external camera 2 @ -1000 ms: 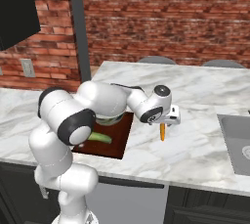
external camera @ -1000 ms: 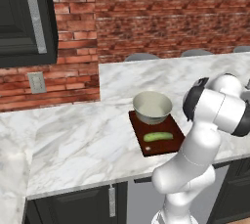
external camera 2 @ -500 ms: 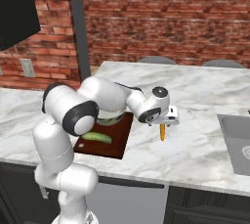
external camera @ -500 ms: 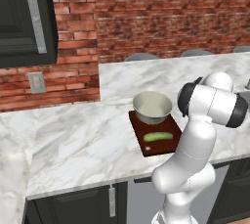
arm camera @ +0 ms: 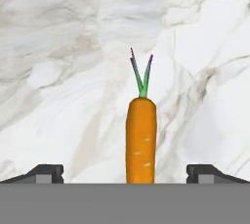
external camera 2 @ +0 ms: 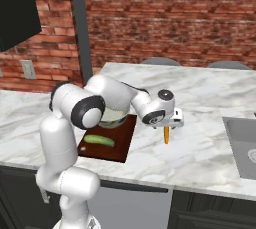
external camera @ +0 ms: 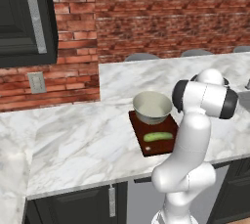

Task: Place the two vegetables and bowl onto the tray for setting up a vegetable dip station.

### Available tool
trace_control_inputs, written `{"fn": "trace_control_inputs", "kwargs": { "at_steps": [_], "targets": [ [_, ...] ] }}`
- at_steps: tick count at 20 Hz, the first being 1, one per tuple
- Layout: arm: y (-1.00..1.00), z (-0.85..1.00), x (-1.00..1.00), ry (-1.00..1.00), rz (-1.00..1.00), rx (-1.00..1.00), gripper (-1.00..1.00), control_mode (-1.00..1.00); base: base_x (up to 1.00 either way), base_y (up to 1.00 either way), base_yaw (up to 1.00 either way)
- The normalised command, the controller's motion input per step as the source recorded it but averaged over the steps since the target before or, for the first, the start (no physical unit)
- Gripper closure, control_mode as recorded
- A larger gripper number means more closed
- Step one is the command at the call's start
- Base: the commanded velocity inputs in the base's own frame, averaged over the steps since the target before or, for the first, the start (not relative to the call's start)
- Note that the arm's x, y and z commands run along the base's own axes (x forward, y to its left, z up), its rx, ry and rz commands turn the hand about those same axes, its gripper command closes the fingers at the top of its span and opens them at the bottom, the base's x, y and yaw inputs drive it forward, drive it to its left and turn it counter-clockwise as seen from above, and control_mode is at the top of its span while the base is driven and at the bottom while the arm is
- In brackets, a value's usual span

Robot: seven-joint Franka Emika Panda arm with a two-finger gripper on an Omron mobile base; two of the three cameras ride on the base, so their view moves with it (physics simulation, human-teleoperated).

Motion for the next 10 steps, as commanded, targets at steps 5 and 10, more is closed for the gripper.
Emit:
{"fn": "trace_control_inputs", "kwargs": {
  "at_steps": [5,10],
  "targets": [
    [-0.04,-0.12,0.22,0.02,0.03,0.00,-1.00,-1.00,0.00,0.00,0.00],
    [-0.08,-0.21,0.15,0.00,0.02,0.00,-1.00,-1.00,0.00,0.00,0.00]
  ]
}}
